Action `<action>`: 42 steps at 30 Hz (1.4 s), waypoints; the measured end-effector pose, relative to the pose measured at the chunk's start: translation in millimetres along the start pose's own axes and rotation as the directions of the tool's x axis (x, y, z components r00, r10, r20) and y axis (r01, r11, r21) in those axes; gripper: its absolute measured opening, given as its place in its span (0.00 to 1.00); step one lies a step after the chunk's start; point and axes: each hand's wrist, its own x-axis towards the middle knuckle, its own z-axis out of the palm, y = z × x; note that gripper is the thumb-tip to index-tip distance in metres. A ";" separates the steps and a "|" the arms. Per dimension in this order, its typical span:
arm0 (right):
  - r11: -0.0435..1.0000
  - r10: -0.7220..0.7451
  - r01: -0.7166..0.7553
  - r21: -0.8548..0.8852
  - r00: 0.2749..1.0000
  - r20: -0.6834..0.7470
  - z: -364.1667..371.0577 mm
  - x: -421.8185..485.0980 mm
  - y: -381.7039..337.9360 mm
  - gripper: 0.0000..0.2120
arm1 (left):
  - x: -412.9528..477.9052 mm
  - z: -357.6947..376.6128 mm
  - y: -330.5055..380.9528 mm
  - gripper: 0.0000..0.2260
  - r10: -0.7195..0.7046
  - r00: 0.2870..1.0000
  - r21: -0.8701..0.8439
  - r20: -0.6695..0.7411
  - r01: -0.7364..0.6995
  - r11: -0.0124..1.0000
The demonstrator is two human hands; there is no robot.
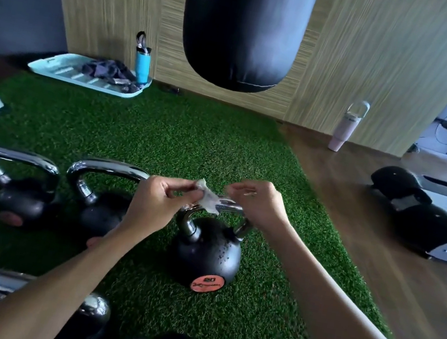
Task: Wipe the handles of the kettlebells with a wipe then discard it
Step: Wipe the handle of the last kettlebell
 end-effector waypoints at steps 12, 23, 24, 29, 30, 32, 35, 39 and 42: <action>0.569 -0.331 0.387 -0.726 0.916 0.228 -3.9 -0.1 22.0 0.20 | 18.2 -1.9 -0.6 0.15 0.018 0.998 0.402 0.064 -0.042 0.914; 0.651 -0.249 0.117 -0.750 0.966 -0.066 9.1 -23.3 34.7 0.20 | 35.9 33.6 -2.8 0.17 0.166 0.919 0.528 0.358 -0.346 0.775; 0.667 -0.254 0.110 -0.737 0.963 -0.086 9.5 -24.5 37.1 0.19 | 40.0 30.8 -4.6 0.17 0.150 0.923 0.526 0.354 -0.329 0.784; 0.714 -0.268 0.104 -0.693 0.954 -0.134 7.1 -30.2 47.4 0.18 | 45.1 24.1 -15.6 0.17 0.173 0.926 0.499 0.335 -0.330 0.801; 0.714 -0.281 0.113 -0.691 0.950 -0.135 6.0 -32.2 50.0 0.18 | 43.6 25.1 -20.1 0.17 0.201 0.914 0.507 0.352 -0.367 0.780; 0.728 -0.278 0.109 -0.677 0.949 -0.146 4.3 -36.0 54.1 0.21 | 41.8 24.2 -30.3 0.16 0.201 0.913 0.510 0.354 -0.369 0.777; 0.751 -0.261 0.091 -0.654 0.951 -0.167 1.8 -43.9 60.4 0.23 | 32.4 18.3 -51.5 0.16 0.063 0.955 0.386 0.291 -0.177 0.905; 0.758 -0.263 0.089 -0.646 0.948 -0.178 -1.4 -48.5 67.4 0.23 | 11.7 21.6 -57.3 0.19 0.059 0.970 0.173 0.234 -0.101 0.980; 0.772 -0.273 0.110 -0.626 0.947 -0.170 1.5 -51.1 65.9 0.24 | 7.3 34.3 -50.6 0.16 0.129 0.986 0.125 0.105 -0.141 0.982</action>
